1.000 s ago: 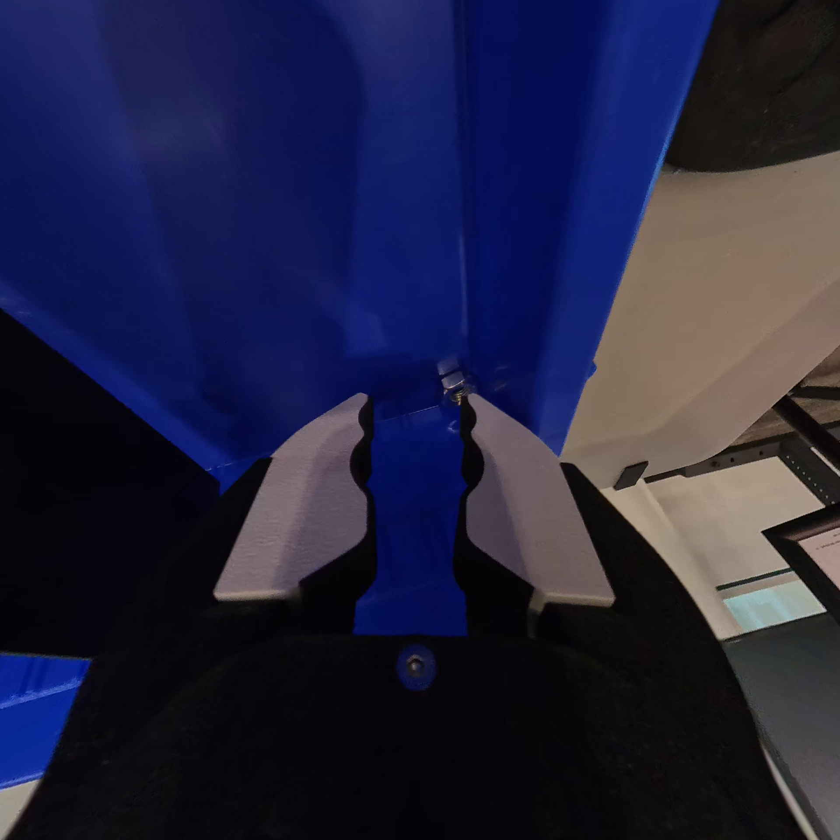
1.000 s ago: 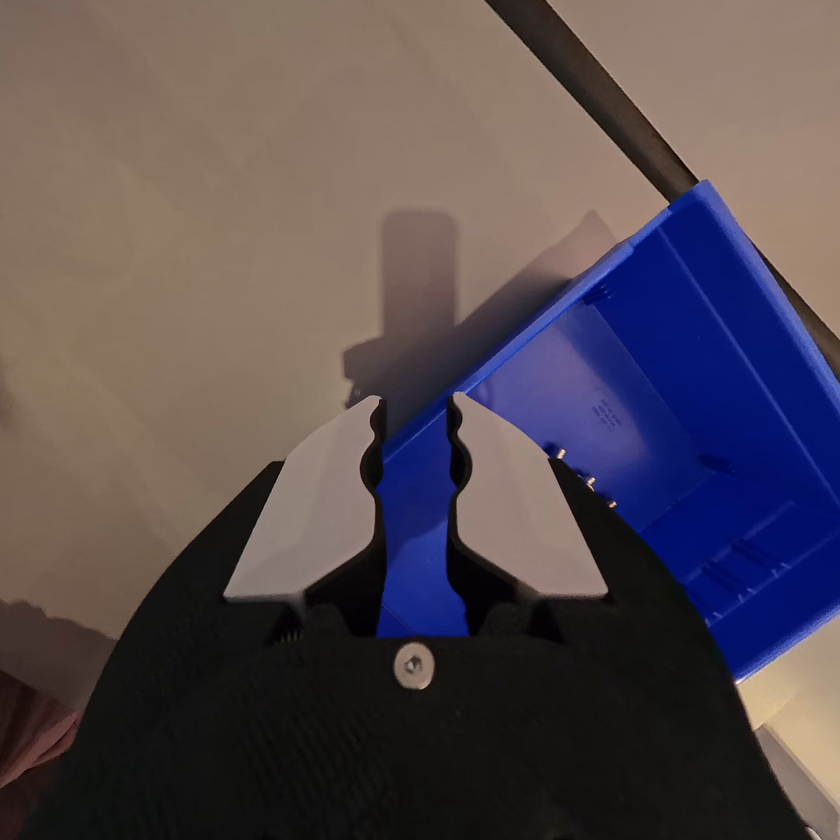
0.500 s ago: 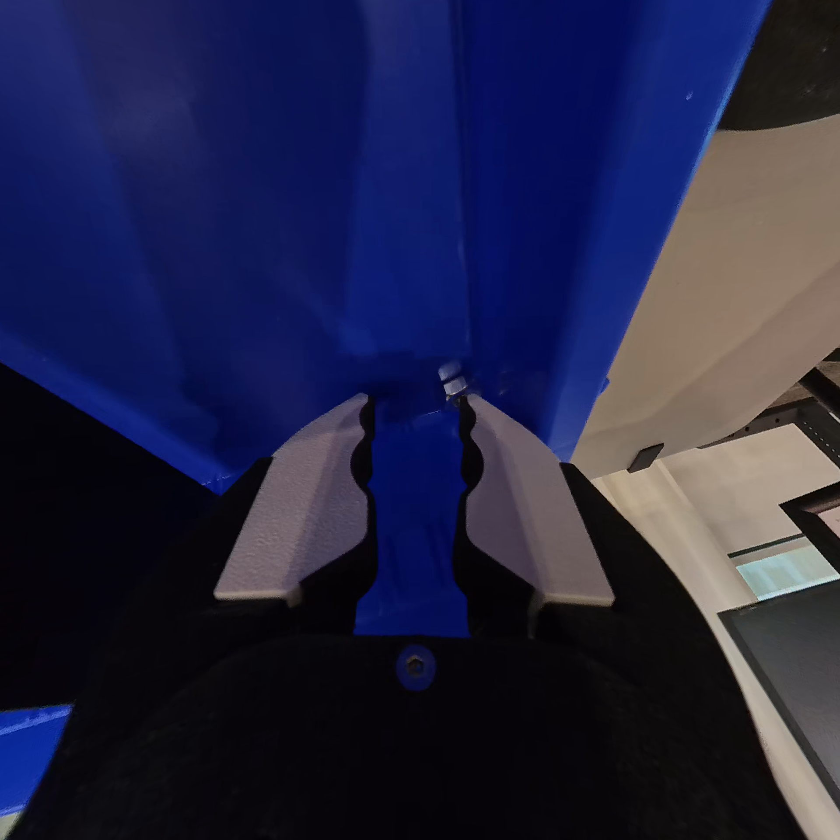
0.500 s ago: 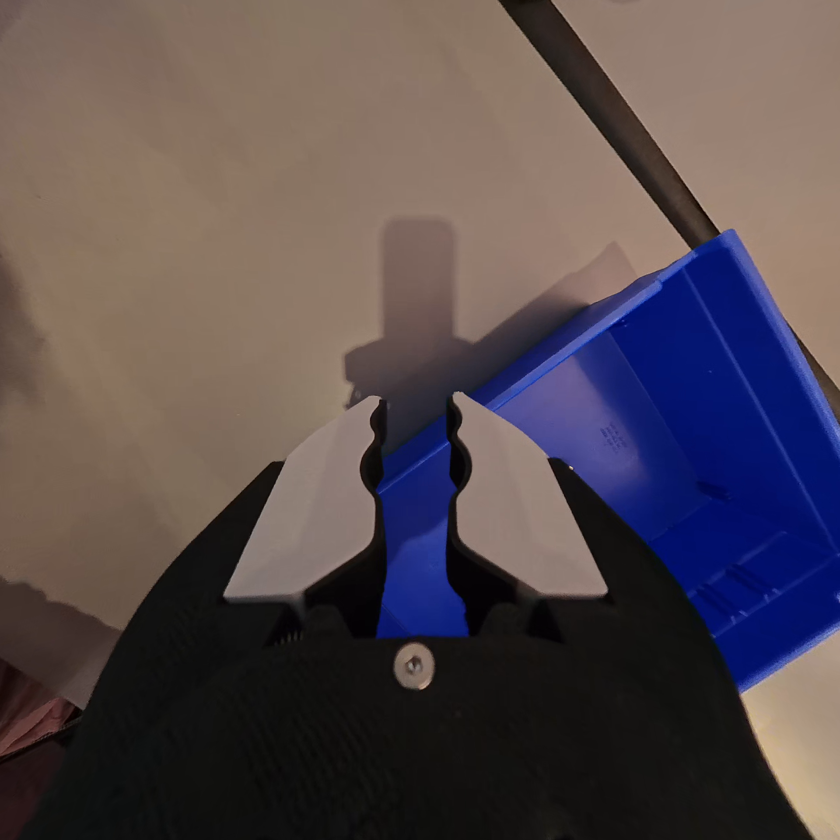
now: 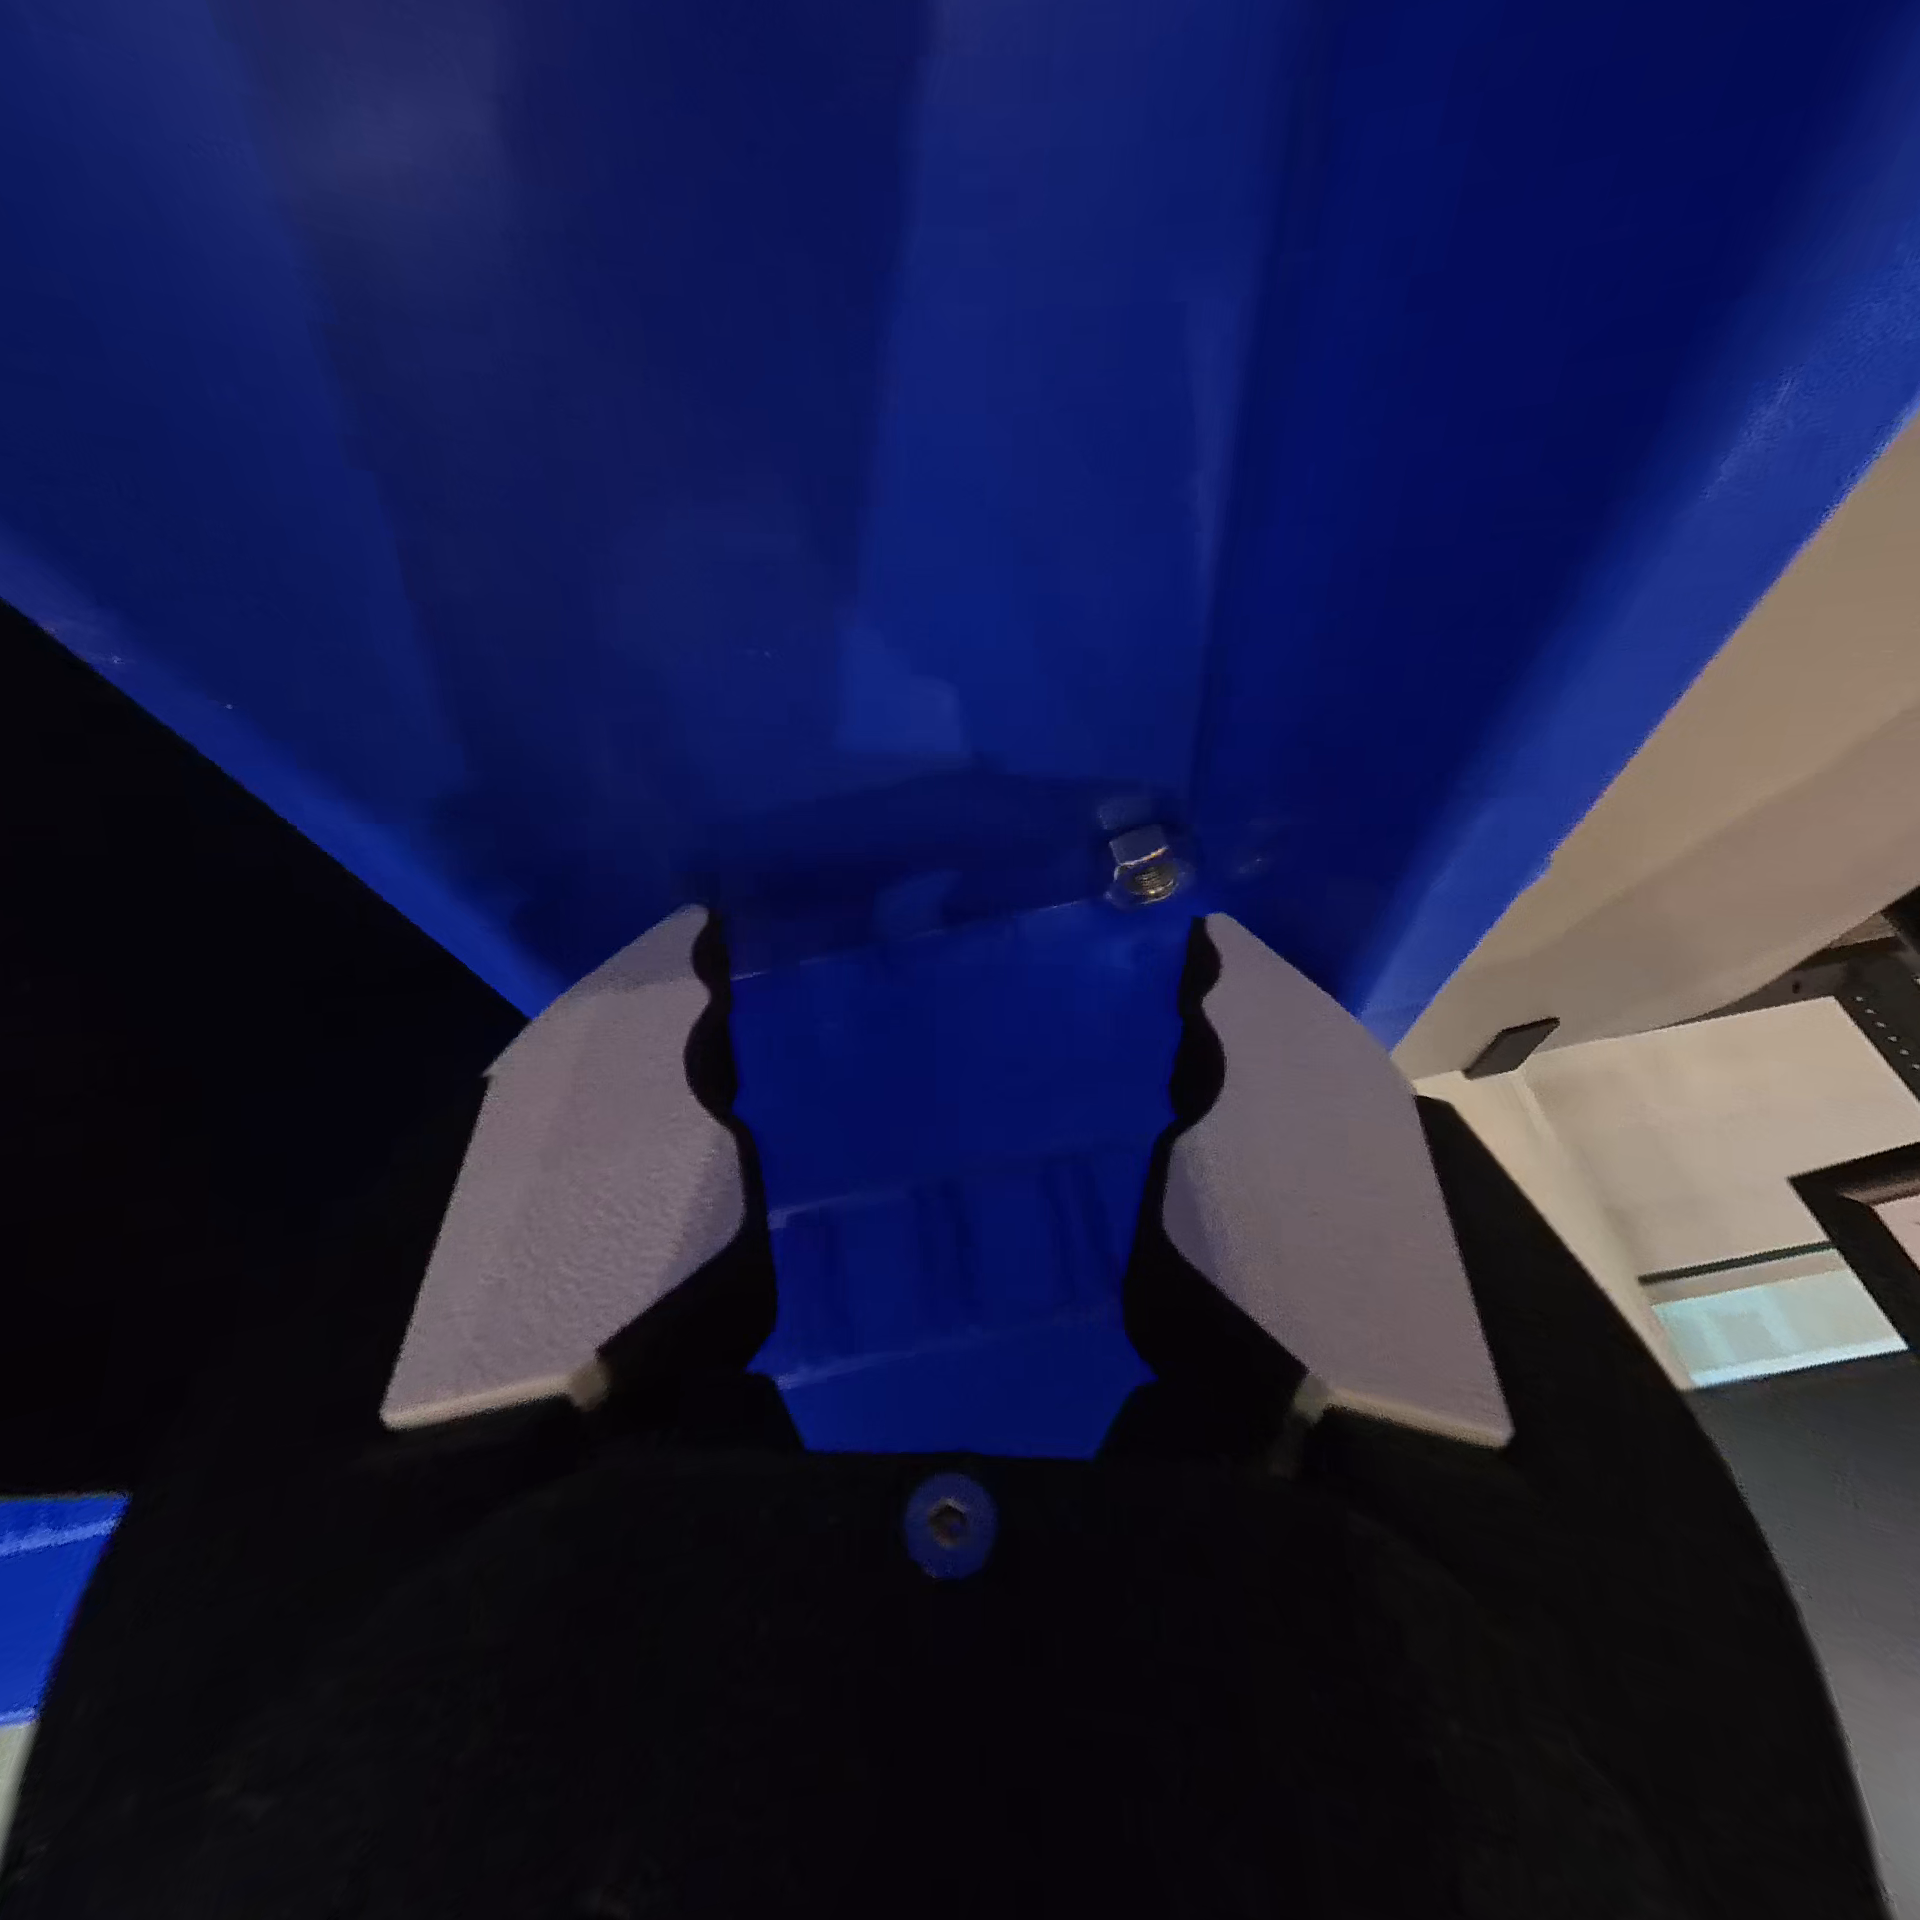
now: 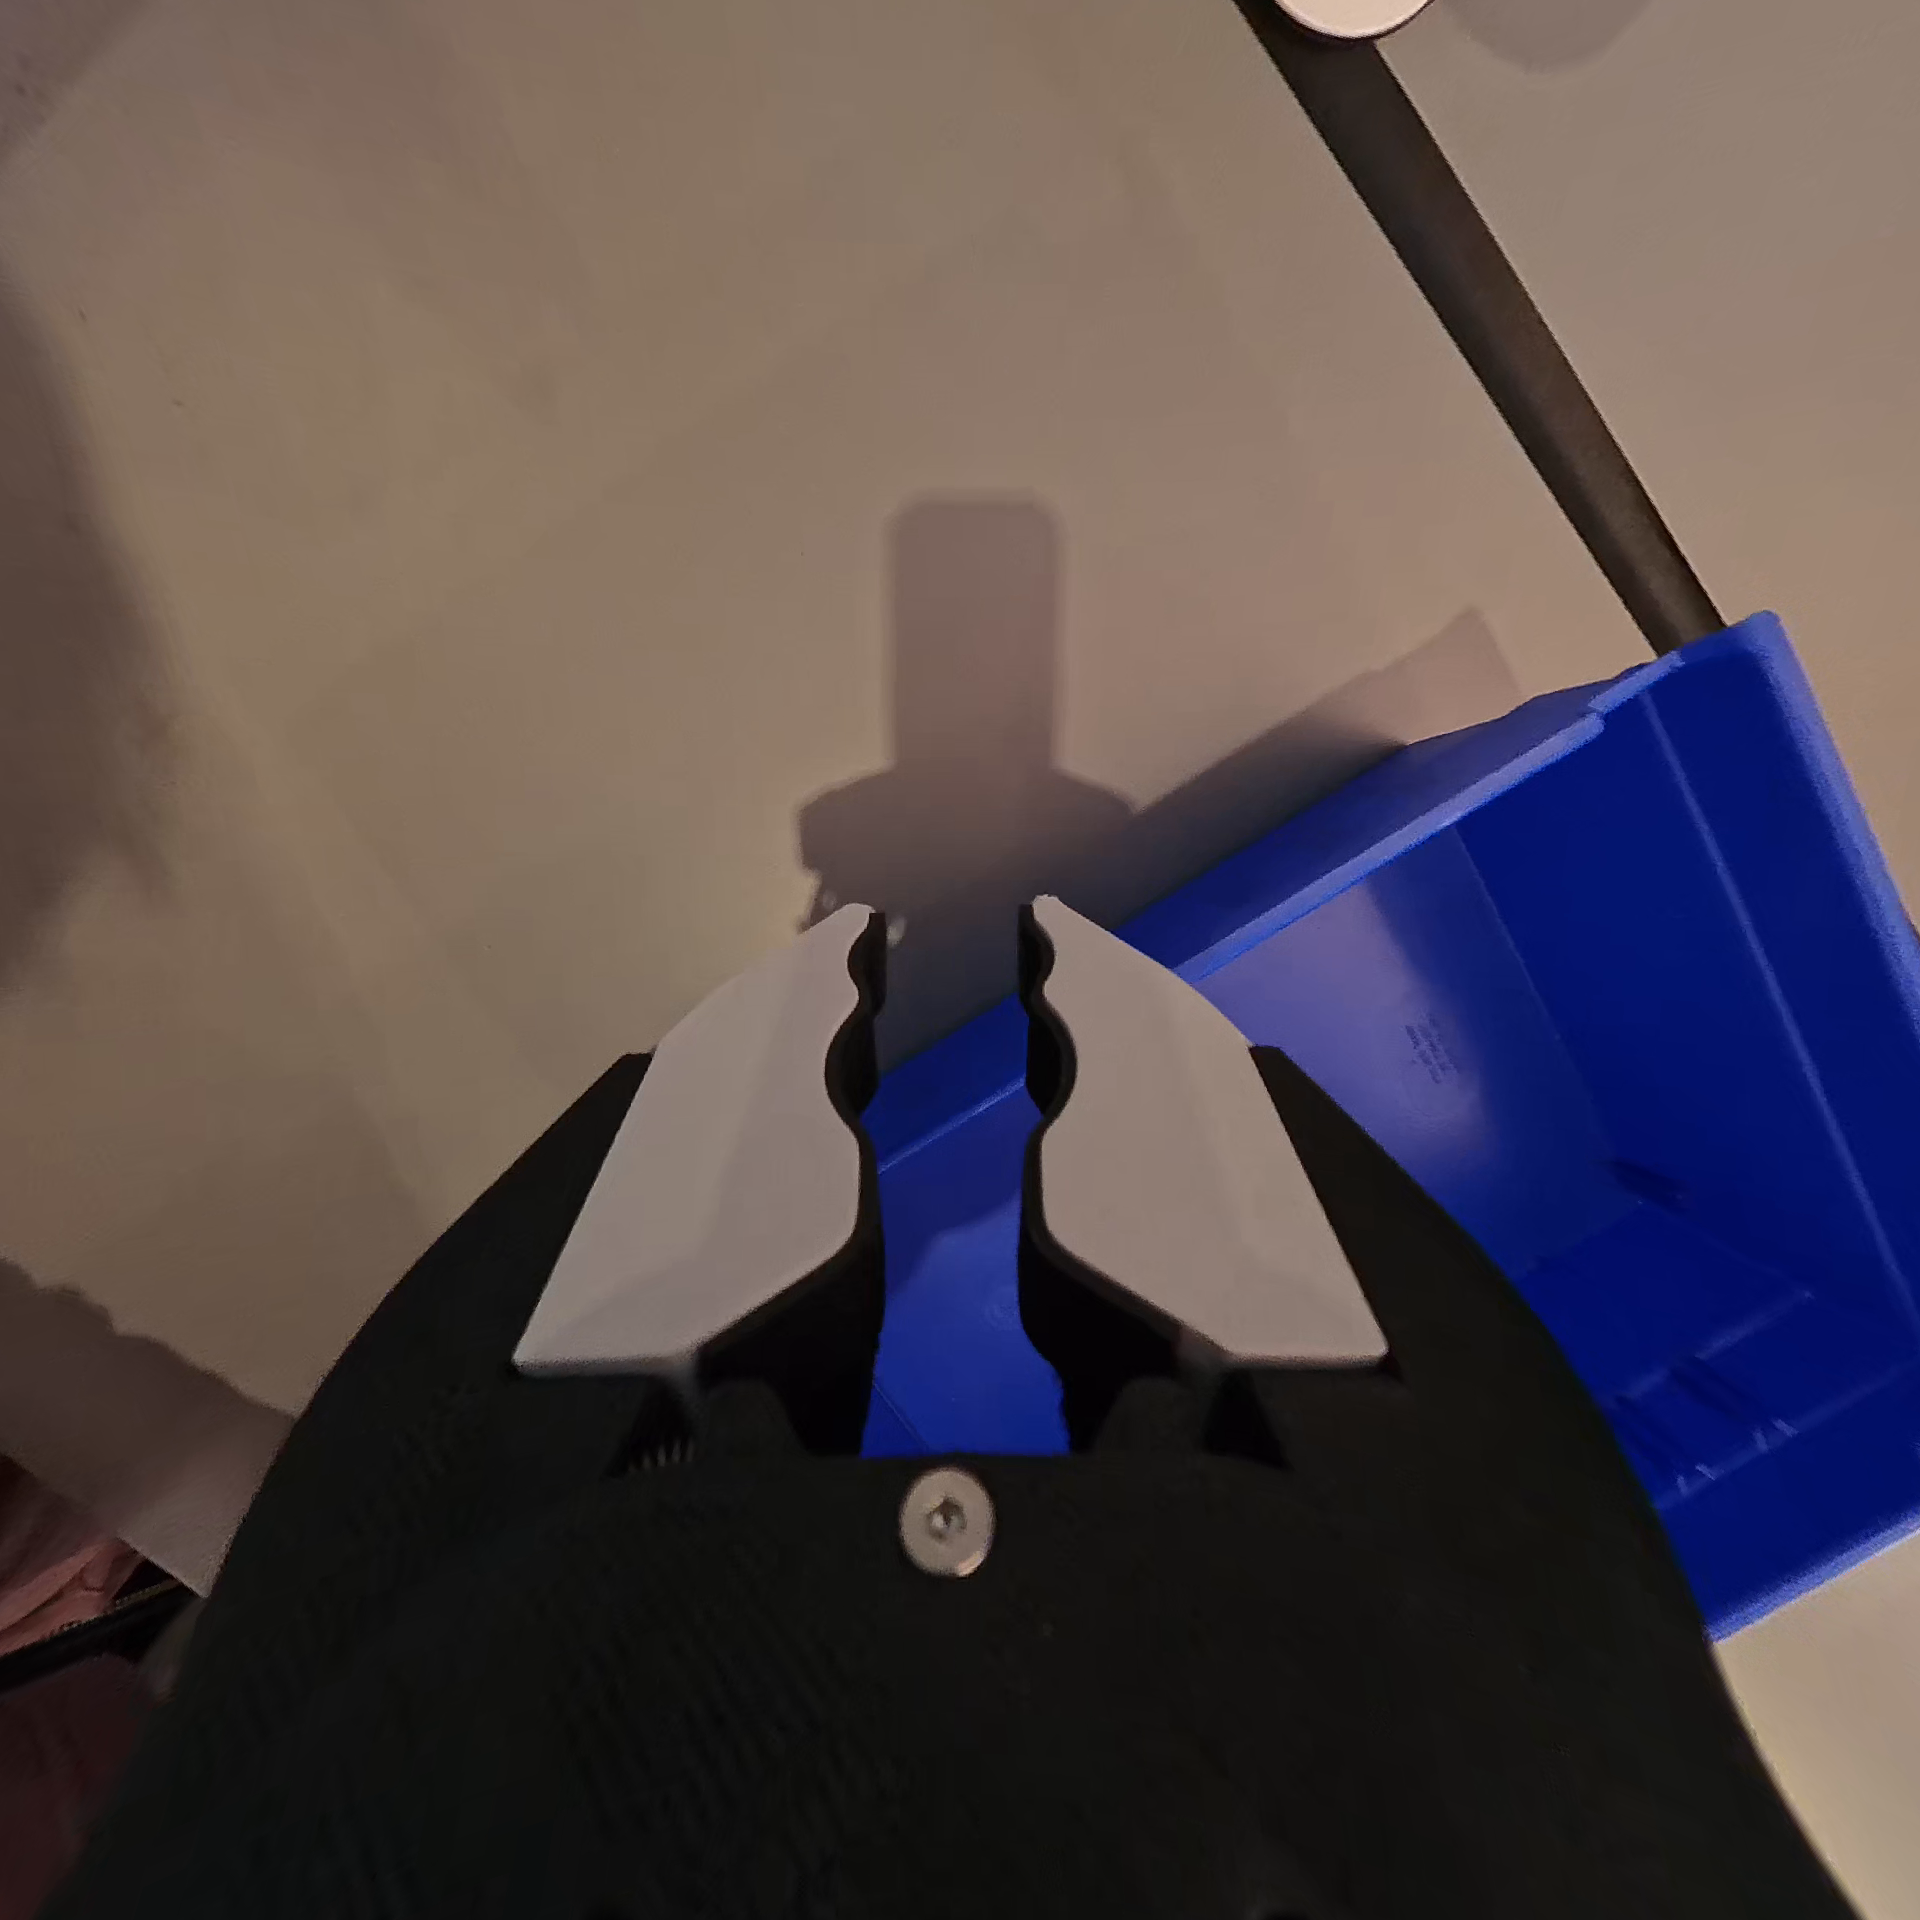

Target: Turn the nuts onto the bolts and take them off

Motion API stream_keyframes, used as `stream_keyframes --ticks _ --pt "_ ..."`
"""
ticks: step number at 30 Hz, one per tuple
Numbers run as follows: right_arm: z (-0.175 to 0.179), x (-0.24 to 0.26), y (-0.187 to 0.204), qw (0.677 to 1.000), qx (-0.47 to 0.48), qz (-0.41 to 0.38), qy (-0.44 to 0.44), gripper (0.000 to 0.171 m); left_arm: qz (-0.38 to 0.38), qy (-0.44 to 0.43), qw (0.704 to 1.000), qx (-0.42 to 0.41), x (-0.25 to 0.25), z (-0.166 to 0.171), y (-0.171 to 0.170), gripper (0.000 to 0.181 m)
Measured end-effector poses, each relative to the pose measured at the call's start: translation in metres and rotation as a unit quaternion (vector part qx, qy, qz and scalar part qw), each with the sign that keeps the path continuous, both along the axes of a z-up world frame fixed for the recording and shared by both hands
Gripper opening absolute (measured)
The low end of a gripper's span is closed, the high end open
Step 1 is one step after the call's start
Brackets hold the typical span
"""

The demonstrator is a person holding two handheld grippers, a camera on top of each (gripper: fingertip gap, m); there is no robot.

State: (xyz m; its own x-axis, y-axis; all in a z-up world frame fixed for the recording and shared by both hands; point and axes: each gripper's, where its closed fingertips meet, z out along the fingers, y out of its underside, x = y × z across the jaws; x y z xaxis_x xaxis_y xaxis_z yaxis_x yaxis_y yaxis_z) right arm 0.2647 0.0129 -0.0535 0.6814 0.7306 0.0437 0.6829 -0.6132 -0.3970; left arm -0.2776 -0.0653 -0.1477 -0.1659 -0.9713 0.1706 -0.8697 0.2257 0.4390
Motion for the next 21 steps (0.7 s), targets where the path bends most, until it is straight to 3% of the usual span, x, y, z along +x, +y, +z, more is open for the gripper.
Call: stream_keyframes --ticks 7,12,21 --pt "0.001 -0.008 -0.005 1.000 -0.001 0.022 0.001 0.023 -0.010 0.012 1.000 -0.005 -0.001 -0.002 0.000 0.087" --pt "-0.002 -0.010 -0.009 0.999 -0.009 0.035 -0.008 0.023 -0.045 -0.005 0.998 0.046 0.005 -0.003 0.012 0.105" --pt "0.000 -0.014 -0.011 0.999 -0.008 0.045 -0.003 0.022 -0.088 -0.005 0.993 0.075 0.003 -0.012 0.017 0.109"
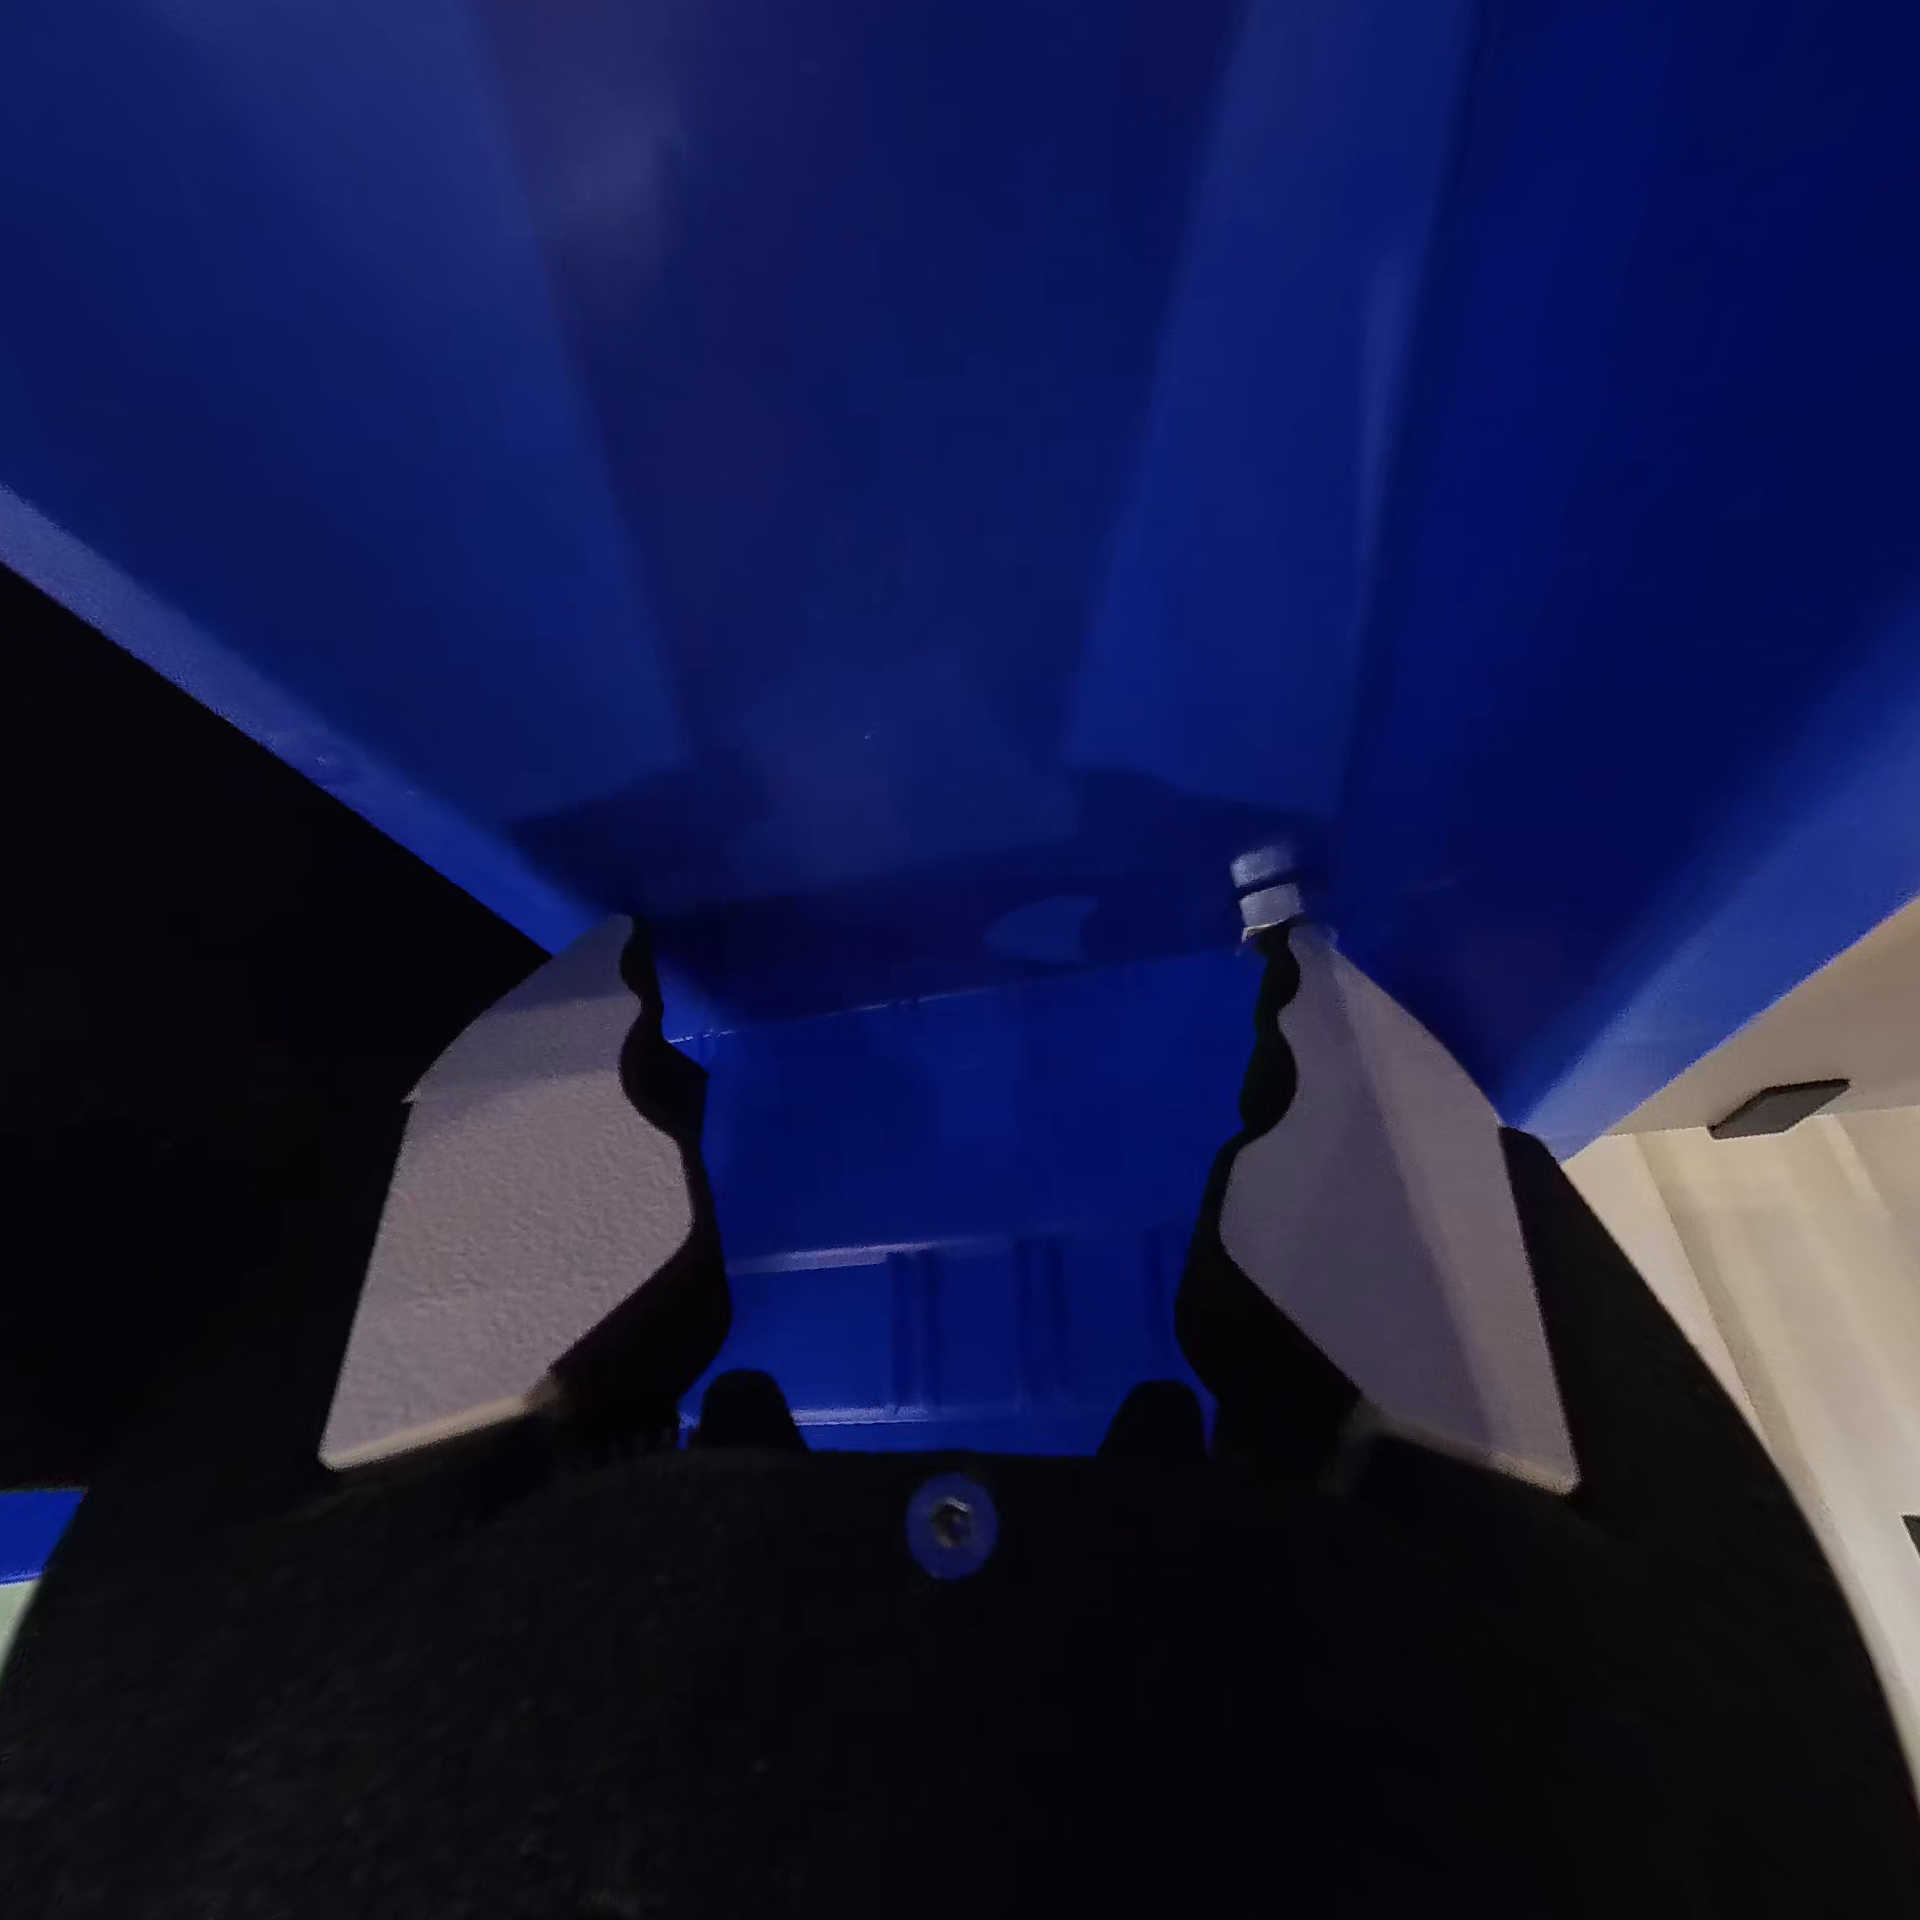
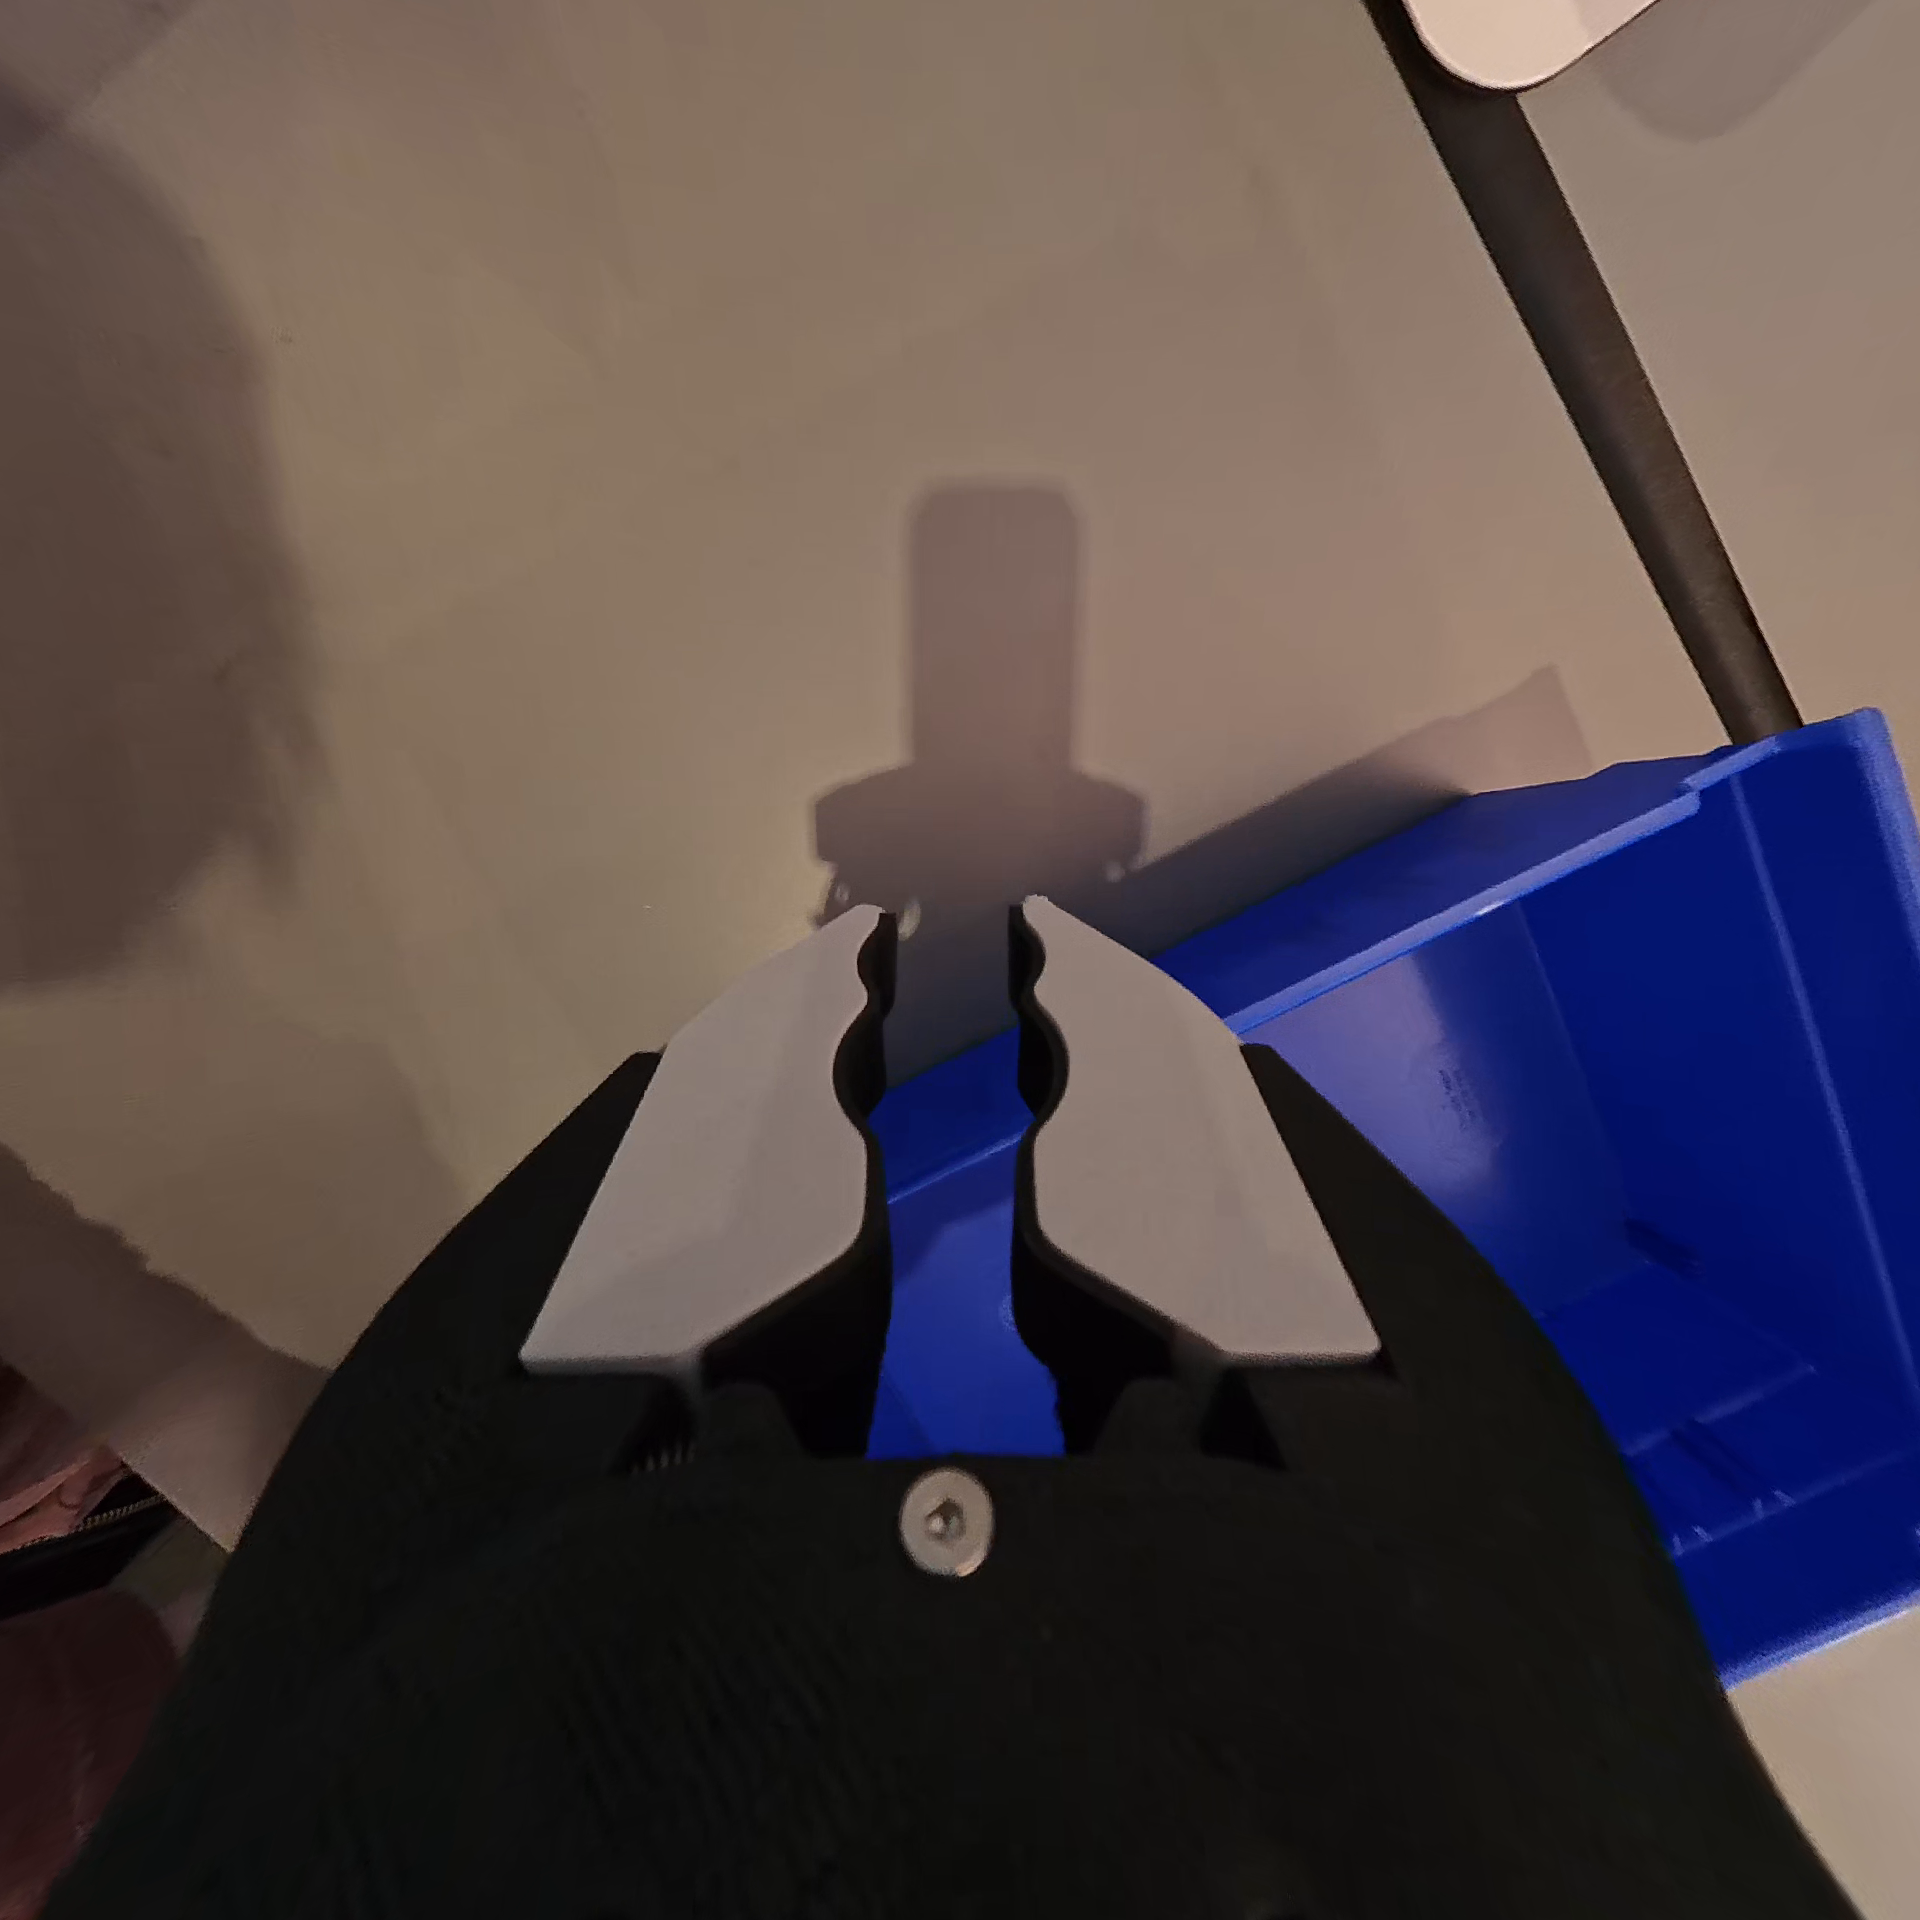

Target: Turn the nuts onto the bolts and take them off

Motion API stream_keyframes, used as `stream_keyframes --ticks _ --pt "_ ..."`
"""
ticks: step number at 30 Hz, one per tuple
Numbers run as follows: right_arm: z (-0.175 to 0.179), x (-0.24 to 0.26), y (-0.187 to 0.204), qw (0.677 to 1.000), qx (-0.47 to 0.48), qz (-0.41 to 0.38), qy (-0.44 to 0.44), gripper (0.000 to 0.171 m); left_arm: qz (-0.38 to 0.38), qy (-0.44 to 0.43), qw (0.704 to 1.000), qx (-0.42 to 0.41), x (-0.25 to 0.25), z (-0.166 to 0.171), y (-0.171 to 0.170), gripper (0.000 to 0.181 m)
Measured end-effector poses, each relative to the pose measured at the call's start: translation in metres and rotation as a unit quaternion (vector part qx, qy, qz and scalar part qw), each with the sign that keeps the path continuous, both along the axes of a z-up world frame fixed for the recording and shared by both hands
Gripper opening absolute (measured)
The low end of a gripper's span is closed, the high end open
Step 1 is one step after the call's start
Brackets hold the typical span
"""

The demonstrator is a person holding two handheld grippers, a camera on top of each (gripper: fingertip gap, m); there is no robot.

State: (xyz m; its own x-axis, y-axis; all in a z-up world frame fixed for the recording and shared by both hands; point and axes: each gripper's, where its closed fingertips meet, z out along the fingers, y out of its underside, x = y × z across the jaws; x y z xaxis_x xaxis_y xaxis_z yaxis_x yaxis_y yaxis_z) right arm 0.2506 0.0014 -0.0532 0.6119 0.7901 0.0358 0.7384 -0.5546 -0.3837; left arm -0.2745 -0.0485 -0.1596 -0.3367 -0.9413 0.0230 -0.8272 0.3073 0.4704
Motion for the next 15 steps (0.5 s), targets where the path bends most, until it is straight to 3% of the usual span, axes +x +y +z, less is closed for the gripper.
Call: stream_keyframes --ticks 7,15 --pt "-0.0032 -0.0022 -0.0021 1.000 -0.006 0.009 -0.006 0.022 -0.047 0.022 0.998 0.024 -0.0043 0.0007 0.0045 0.116" --pt "-0.0008 -0.0018 -0.0026 1.000 -0.002 0.012 -0.006 0.022 -0.030 0.021 0.998 0.043 -0.0063 0.0036 0.0058 0.114"
